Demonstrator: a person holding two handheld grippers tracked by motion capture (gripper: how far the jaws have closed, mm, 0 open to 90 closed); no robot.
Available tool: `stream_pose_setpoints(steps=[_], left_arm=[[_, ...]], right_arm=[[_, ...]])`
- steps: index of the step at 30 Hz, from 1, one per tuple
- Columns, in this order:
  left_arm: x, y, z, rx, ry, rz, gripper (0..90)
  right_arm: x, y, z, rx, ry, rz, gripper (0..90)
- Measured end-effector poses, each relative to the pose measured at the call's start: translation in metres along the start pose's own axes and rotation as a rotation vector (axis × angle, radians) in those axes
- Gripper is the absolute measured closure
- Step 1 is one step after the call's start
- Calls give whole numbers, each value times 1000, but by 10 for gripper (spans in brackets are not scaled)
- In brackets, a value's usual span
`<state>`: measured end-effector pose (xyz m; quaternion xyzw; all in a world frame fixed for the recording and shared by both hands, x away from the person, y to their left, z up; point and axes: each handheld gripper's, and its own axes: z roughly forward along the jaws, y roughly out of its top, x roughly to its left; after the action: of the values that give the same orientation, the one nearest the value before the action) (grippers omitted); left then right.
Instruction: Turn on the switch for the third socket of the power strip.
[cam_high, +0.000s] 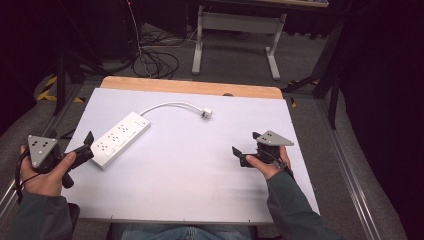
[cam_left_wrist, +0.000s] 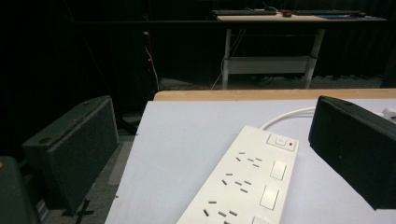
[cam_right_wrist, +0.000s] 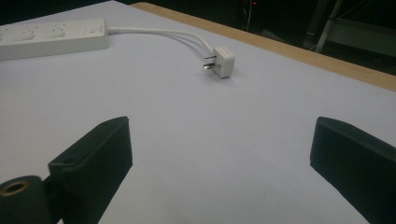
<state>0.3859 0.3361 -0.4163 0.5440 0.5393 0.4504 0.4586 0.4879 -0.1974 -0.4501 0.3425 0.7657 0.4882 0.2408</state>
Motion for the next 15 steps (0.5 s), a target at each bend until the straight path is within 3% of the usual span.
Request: stream_pose_setpoints(steps=[15], left_arm=[[-1, 1, 0, -20, -7, 10, 36]], right_arm=[[0, 0, 0, 1, -5, 0, 62]])
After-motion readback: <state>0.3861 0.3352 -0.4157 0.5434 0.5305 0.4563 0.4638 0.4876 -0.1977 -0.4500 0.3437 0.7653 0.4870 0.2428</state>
